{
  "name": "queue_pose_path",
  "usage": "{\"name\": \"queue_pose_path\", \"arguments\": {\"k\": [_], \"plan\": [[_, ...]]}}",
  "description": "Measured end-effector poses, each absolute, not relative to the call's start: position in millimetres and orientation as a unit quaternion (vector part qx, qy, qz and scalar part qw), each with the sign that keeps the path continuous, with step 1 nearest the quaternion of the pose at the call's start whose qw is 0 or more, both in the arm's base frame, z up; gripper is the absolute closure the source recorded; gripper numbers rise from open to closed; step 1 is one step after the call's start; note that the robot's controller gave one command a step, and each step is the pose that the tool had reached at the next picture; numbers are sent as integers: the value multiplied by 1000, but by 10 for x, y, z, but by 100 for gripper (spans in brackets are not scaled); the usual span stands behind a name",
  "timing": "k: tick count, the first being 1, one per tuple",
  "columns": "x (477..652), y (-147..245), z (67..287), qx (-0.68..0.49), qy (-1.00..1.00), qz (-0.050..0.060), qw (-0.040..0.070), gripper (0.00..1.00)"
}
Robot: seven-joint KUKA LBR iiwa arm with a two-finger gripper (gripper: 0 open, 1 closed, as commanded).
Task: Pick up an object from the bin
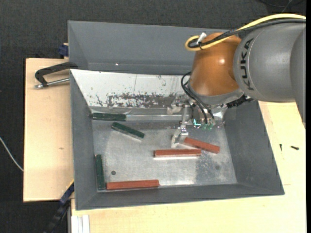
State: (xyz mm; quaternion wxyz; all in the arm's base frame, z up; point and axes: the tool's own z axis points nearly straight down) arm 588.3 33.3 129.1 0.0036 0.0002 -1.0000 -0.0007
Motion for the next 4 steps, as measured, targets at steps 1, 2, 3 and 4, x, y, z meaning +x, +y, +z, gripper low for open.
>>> {"name": "queue_pose_path", "arguments": {"k": [1,2,3,4], "plan": [[5897,332,1332,0,-1000,-1,0,0],[5272,228,769,92,-996,0,2,100],[5272,227,769,92,-996,0,2,100],[5084,173,2659,90,-996,0,-3,100]]}}
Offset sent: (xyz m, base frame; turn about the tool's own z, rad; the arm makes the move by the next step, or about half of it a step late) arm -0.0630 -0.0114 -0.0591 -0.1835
